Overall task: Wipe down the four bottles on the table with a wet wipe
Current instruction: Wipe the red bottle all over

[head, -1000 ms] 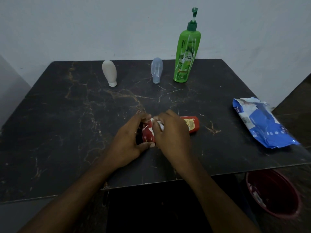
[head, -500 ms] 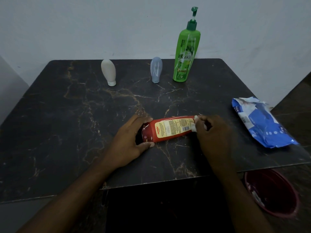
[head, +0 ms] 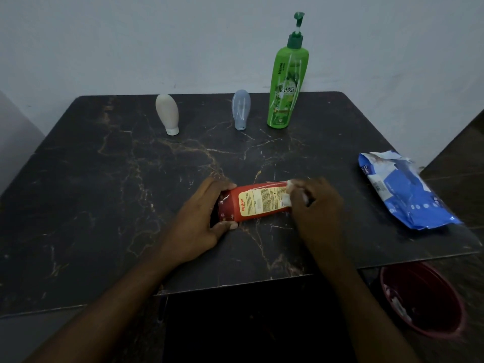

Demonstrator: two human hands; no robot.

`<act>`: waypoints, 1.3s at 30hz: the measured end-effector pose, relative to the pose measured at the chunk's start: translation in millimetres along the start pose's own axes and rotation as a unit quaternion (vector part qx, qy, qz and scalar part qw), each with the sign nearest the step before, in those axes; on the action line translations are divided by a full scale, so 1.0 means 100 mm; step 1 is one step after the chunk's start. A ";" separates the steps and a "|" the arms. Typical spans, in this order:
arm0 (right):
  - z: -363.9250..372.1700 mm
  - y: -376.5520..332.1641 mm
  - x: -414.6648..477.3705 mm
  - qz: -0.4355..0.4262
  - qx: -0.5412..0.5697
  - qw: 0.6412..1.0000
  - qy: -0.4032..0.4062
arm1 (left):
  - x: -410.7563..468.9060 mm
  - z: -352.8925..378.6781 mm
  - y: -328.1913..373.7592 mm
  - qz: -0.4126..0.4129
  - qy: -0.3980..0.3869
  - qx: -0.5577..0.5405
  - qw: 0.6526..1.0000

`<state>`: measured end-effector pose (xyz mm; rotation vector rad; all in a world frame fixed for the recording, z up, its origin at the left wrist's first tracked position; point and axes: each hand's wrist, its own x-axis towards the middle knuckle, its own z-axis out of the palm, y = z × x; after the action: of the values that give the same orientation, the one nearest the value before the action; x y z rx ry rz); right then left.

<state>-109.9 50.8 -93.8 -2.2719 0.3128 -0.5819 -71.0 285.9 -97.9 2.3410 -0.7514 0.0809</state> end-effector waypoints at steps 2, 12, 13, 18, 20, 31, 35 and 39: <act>-0.12 0.09 0.08 0.043 0.000 0.999 0.014 | 0.00 0.00 0.02 0.015 0.005 0.002 1.000; -0.12 0.11 0.02 0.043 -0.004 0.999 0.024 | 0.01 -0.03 0.03 -0.018 0.020 -0.119 0.993; -0.12 0.11 0.02 0.040 -0.002 0.999 0.025 | 0.01 -0.03 0.04 -0.019 0.016 -0.131 0.991; 0.00 -0.03 -0.01 0.010 0.007 1.000 0.023 | 0.02 -0.04 0.08 -0.026 0.017 -0.179 0.983; 0.11 -0.18 -0.09 -0.021 0.005 1.000 0.014 | 0.02 -0.05 0.08 -0.027 0.016 -0.181 0.983; 0.31 -0.41 -0.33 -0.135 0.024 0.989 -0.048 | 0.03 -0.05 0.08 -0.029 0.020 -0.209 0.977; 0.07 -0.04 -0.08 -0.038 0.018 0.999 0.019 | 0.02 -0.06 0.07 -0.035 0.022 -0.189 0.981; -0.09 0.15 0.00 0.029 0.018 0.999 0.035 | 0.02 -0.04 0.07 -0.025 0.016 -0.181 0.983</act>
<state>-114.6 35.2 -98.8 -2.2042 0.3990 -0.6326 -72.6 283.2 -90.1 2.0056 -0.6324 -0.0365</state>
